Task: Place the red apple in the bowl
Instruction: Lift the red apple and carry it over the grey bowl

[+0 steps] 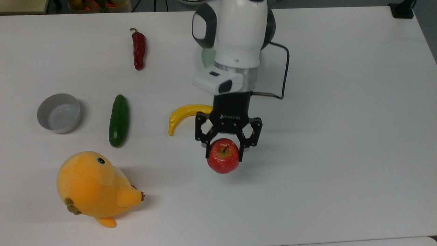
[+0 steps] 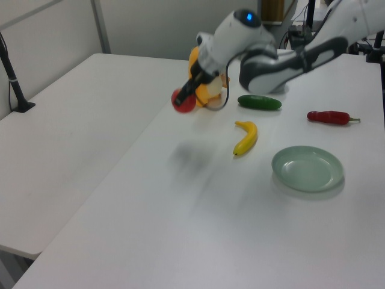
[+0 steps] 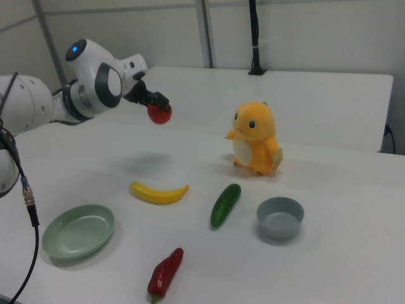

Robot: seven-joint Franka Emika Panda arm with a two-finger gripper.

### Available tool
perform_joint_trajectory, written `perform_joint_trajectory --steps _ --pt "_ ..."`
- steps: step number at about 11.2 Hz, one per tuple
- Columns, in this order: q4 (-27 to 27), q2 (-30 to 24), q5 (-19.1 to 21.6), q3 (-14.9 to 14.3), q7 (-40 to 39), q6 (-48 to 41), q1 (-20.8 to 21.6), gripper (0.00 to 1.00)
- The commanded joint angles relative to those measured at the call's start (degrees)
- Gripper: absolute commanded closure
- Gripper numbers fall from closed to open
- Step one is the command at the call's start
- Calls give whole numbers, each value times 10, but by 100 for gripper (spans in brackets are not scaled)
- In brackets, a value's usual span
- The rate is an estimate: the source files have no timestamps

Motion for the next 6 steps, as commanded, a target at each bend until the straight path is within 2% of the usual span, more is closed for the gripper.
perform_joint_trajectory --steps 1,3,6 --pt "-36 -80 33 3 7 -71 -20 79" --pt "-50 -126 75 3 -53 -108 -46 79" --pt "-64 -173 171 0 -232 -171 -97 79"
